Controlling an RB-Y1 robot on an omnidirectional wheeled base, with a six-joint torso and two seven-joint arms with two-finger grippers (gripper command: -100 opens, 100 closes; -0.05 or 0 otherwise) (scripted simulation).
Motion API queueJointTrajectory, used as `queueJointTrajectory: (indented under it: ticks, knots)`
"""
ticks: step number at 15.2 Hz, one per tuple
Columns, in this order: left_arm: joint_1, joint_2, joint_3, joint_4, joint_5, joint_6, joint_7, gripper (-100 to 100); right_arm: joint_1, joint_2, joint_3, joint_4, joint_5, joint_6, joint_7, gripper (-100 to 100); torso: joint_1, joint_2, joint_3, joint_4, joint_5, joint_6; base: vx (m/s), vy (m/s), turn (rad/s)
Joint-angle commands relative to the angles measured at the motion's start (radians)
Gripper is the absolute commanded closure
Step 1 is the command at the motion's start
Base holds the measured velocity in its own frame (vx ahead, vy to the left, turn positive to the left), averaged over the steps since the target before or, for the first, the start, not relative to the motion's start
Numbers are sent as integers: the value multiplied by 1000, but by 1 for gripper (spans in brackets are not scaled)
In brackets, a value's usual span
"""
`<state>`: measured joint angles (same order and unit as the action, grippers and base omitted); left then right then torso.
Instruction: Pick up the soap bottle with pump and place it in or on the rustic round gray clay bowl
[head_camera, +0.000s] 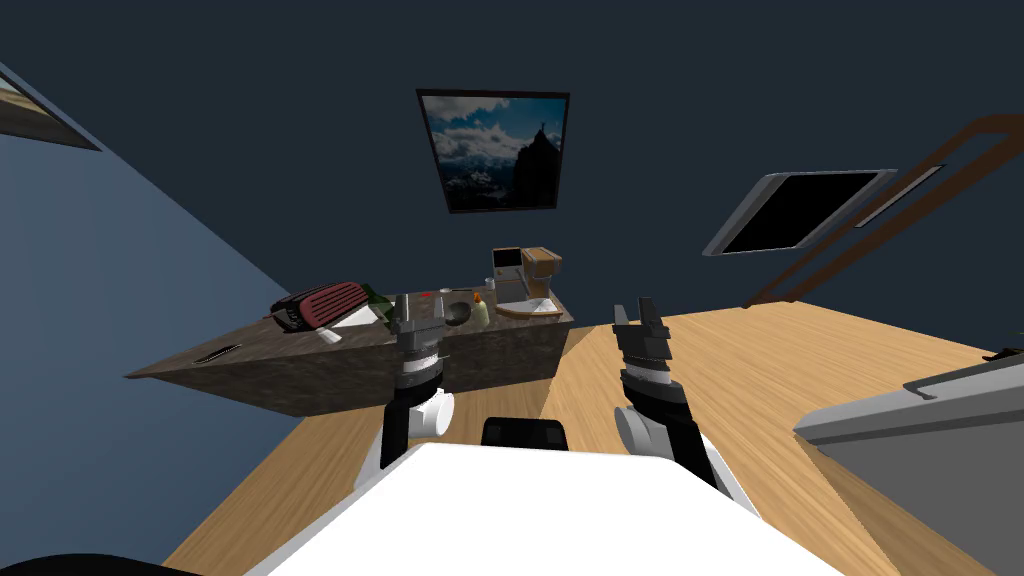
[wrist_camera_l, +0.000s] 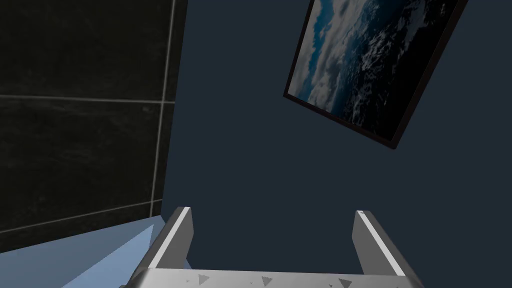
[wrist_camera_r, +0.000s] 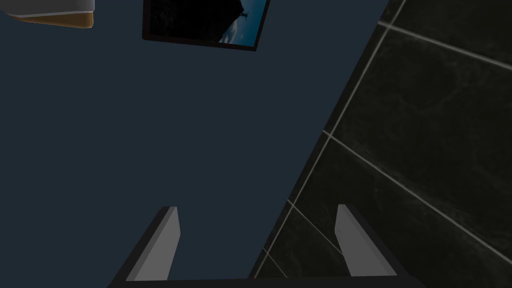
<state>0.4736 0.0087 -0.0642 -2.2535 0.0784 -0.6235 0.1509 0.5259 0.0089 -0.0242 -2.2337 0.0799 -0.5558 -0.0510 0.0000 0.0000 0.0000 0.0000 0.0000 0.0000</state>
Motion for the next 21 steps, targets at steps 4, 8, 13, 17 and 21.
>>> queueJointTrajectory:
  ticks: [4, 8, 13, 17, 21]
  knots:
    - [-33, 99, 36, -3, 20, 51, 46, -100, 0, 0, 0, 0, 0, 0, 0, 0, -2, 1, 0, 0, 0, 0, -10, -40, 27]
    - [-73, 141, 79, -6, 47, 118, 103, -100, 0, 0, 0, 0, 0, 0, 0, 0, -6, 1, 0, 0, -1, 0, -14, -85, 48]
    - [-123, 163, 132, -8, 83, 208, 173, -100, 0, 0, 0, 0, 0, 0, 0, 0, -5, 1, 0, 0, -1, 0, -11, -78, 44]
    - [-159, 168, 170, -7, 111, 278, 224, -100, 0, 0, 0, 0, 0, 0, 0, 0, -5, 0, 0, 0, -1, 0, -7, -67, 41]
    - [-198, 167, 209, -5, 142, 345, 277, -100, 0, 0, 0, 0, 0, 0, 0, 0, -5, -1, 0, 0, -1, 0, 3, -64, 46]
